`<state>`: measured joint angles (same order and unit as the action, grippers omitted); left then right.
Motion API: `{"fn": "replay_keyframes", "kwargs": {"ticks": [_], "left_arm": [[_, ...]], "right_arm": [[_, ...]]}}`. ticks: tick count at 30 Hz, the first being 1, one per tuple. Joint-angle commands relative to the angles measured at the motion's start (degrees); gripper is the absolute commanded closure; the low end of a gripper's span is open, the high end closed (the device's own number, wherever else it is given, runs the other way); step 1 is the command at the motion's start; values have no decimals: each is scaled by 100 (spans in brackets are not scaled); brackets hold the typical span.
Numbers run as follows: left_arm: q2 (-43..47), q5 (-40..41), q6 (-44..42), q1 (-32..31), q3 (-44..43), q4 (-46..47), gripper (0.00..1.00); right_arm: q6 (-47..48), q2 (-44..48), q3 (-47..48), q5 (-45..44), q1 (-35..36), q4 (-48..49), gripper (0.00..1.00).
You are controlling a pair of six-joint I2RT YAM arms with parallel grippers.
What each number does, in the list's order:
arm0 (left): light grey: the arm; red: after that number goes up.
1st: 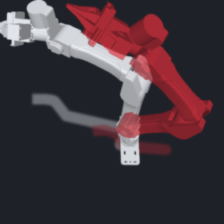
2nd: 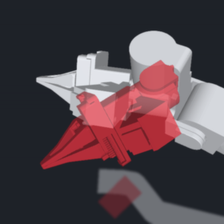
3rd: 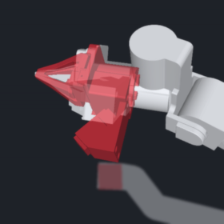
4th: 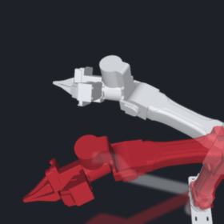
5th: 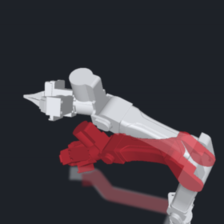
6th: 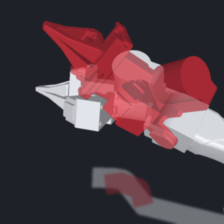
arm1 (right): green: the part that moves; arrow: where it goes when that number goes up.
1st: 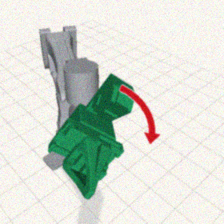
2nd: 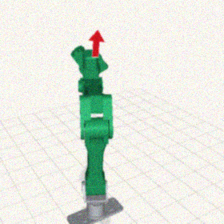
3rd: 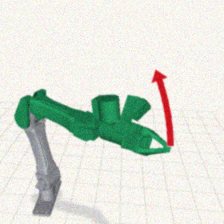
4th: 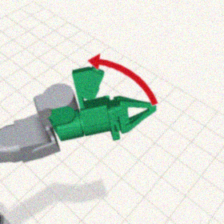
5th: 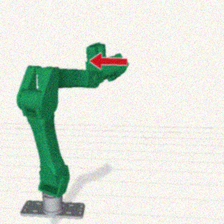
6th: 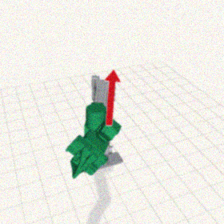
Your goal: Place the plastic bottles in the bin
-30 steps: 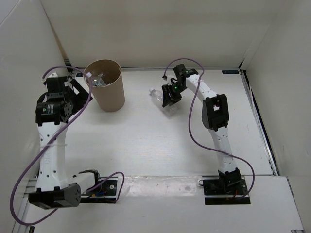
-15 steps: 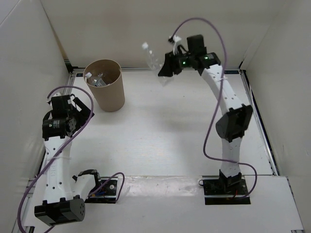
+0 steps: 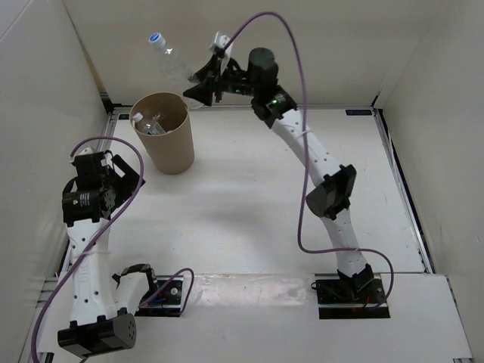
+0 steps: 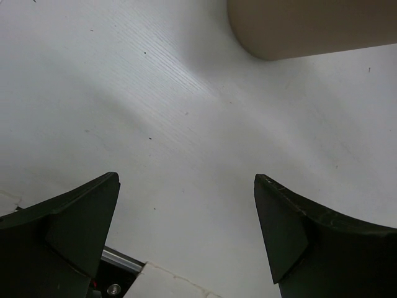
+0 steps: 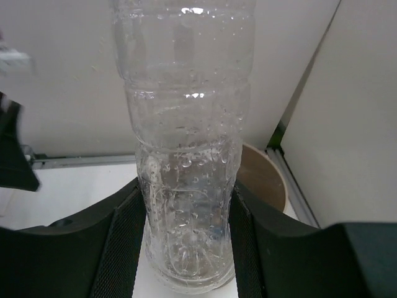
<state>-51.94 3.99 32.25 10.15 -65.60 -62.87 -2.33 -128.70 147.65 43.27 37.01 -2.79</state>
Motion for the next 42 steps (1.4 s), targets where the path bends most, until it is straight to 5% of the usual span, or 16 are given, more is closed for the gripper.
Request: {"fn": "replay_keyframes", "kwargs": {"ticks": [1,6,15,18,24,34,35,42], "left_arm": [[-52,-109,-280,83,-365,-181,0],[-228,-232,-509,109,-453,-383,0],[-676,-373,-992,188,-778,-472,0],[-808,-381,-1124,259,-875,-472,0],[-967,-461,-1388,294,-1051,-568,0],[-984,-540,-1336,505,-963,-516,0],[-976,-627,-1327,549,-963,-498,0],[-958,-768,-1212,725,-875,-305,0]], "right_arm": [[206,-286,167,-554,122,893,100],[523,-743,237,-1443,412,1832,100],[400,-1201,396,-1566,649,2238,98],[505,-1368,465,-1769,701,2370,81],[637,-1737,782,-1866,746,2476,71],[593,-1851,853,-1892,702,2327,21],[602,-1869,861,-1901,684,2361,10],[576,-1851,1002,-1936,597,2625,10]]}}
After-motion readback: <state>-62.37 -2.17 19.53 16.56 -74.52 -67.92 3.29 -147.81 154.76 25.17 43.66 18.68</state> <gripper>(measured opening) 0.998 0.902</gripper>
